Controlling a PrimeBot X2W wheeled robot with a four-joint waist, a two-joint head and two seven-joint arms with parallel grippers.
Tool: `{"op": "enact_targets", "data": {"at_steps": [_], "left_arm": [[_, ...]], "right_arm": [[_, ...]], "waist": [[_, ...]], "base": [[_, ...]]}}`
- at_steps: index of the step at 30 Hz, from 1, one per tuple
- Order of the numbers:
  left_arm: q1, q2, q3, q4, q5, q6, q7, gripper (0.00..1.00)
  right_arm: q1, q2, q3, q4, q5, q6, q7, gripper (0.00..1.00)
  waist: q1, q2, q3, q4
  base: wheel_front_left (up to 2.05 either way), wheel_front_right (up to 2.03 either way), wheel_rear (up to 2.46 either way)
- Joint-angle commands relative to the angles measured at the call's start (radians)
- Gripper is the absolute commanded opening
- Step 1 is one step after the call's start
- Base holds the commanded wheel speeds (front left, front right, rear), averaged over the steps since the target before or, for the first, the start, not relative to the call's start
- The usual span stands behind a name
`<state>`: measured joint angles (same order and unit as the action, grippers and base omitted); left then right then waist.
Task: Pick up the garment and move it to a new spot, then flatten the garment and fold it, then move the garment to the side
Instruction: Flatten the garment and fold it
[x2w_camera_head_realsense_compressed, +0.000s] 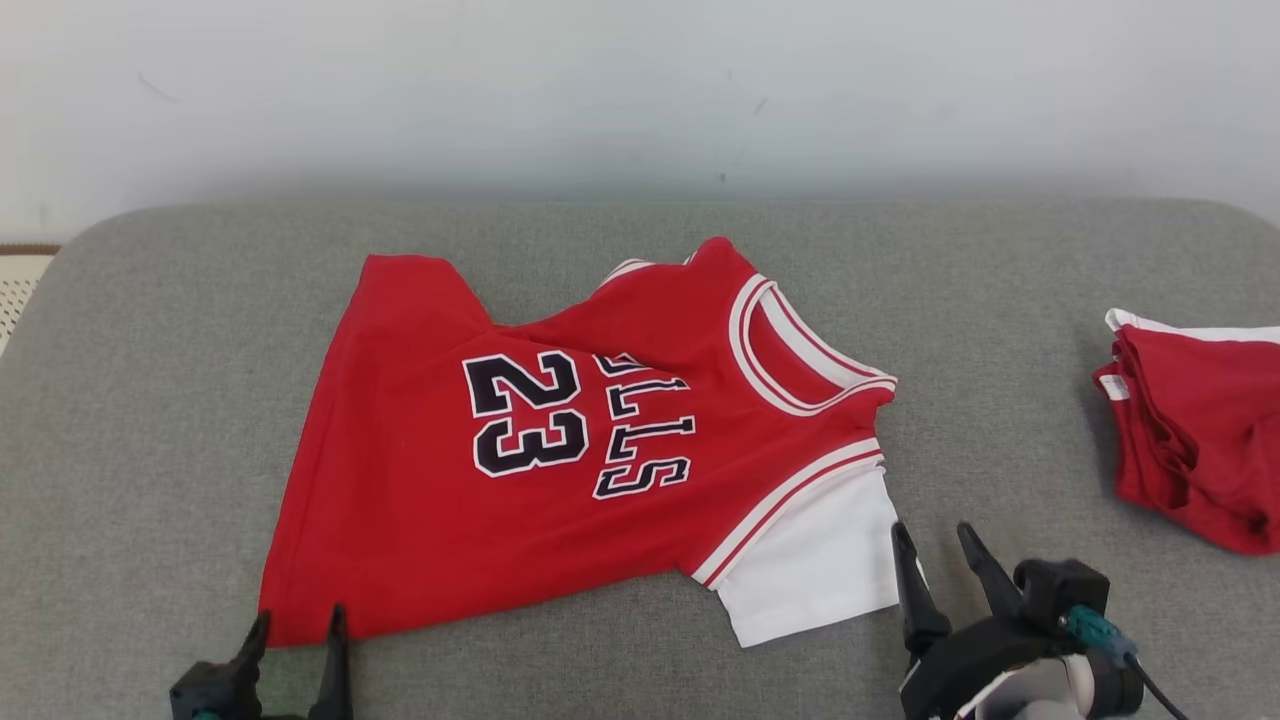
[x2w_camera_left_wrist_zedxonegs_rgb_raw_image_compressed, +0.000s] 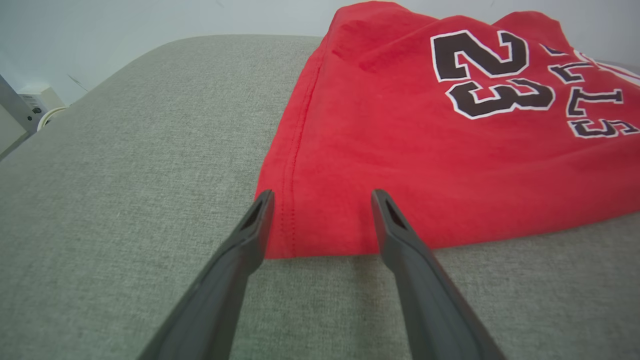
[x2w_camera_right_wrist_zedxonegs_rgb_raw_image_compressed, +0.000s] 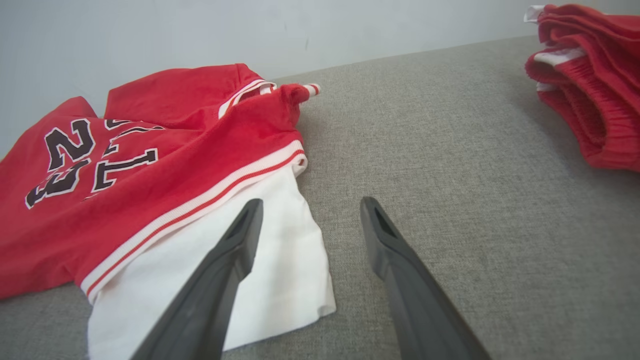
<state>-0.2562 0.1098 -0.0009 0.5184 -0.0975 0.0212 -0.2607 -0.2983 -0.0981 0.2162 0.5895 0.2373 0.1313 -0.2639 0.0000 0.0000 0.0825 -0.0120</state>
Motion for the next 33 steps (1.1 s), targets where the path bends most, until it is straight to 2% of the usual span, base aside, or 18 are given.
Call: {"op": "enact_targets", "data": {"at_steps": [1, 12, 23, 24, 25, 26, 27, 33], "left_arm": [[0.029, -0.007, 0.007, -0.005, -0.015, 0.005, -0.006, 1.0], [0.064, -0.03, 0.017, -0.018, -0.012, -0.01, -0.006, 1.0], [0.025, -0.03, 0.021, -0.025, 0.014, -0.031, -0.006, 1.0], [0.025, -0.031, 0.022, -0.027, 0.017, -0.032, -0.006, 1.0], [0.027, -0.031, 0.024, -0.029, 0.018, -0.032, -0.006, 1.0], [0.029, -0.032, 0.025, -0.03, 0.019, -0.032, -0.006, 1.0], [0.031, -0.033, 0.027, -0.031, 0.021, -0.032, -0.006, 1.0], [0.045, -0.032, 0.046, -0.042, 0.02, -0.029, -0.006, 1.0]], "right_arm": [[0.023, 0.0, -0.005, 0.012, 0.005, -0.001, 0.0, 1.0], [0.05, 0.002, -0.007, 0.079, 0.006, -0.001, 0.0, 1.0], [0.006, -0.002, -0.033, 0.153, 0.008, -0.001, 0.001, 1.0], [0.003, -0.001, -0.033, 0.159, 0.007, -0.001, 0.001, 0.9], [0.001, 0.0, -0.029, 0.167, 0.006, -0.001, 0.001, 0.66], [-0.001, 0.0, -0.022, 0.176, 0.004, -0.001, 0.002, 0.26], [-0.004, 0.001, -0.018, 0.18, 0.004, -0.001, 0.004, 0.0], [0.011, -0.033, -0.036, 0.151, 0.017, -0.001, 0.0, 0.0]], "waist": [[0.0, 0.0, -0.017, -0.002], [0.0, 0.0, -0.02, 0.006], [0.0, 0.0, 0.012, 0.061], [0.0, 0.0, 0.015, 0.064], [0.0, 0.0, 0.016, 0.066], [0.0, 0.0, 0.017, 0.067], [0.0, 0.0, 0.018, 0.068], [0.0, 0.0, 0.006, 0.048]], "base": [[0.0, 0.0, 0.0], [0.0, 0.0, 0.0], [0.0, 0.0, 0.0], [0.0, 0.0, 0.0], [0.0, 0.0, 0.0], [0.0, 0.0, 0.0], [0.0, 0.0, 0.0], [0.0, 0.0, 0.0]]}}
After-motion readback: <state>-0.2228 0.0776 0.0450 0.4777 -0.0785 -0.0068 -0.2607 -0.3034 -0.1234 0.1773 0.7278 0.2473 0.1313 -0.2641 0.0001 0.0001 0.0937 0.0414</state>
